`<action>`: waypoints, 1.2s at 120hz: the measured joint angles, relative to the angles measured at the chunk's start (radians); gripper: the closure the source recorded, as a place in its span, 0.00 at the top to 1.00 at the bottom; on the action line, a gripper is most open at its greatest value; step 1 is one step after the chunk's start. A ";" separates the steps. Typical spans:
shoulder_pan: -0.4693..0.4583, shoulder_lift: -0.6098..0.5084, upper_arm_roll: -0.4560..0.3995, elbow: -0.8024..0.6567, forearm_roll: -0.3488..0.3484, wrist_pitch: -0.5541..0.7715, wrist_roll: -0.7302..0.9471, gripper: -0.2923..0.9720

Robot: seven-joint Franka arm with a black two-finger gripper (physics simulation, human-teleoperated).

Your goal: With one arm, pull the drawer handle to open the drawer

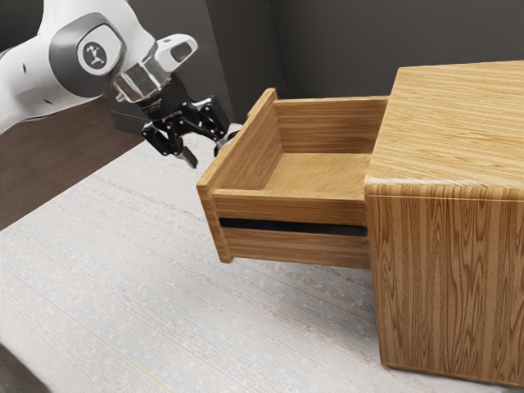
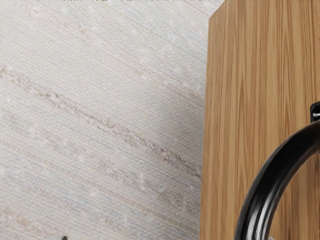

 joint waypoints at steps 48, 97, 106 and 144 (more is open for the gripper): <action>0.045 -0.022 0.003 -0.017 0.002 -0.009 0.008 0.58; 0.043 -0.028 0.000 -0.022 0.001 -0.013 0.017 0.57; 0.044 -0.030 0.000 -0.023 -0.001 -0.013 0.018 0.57; 0.052 -0.063 0.000 -0.031 -0.014 -0.013 0.024 0.56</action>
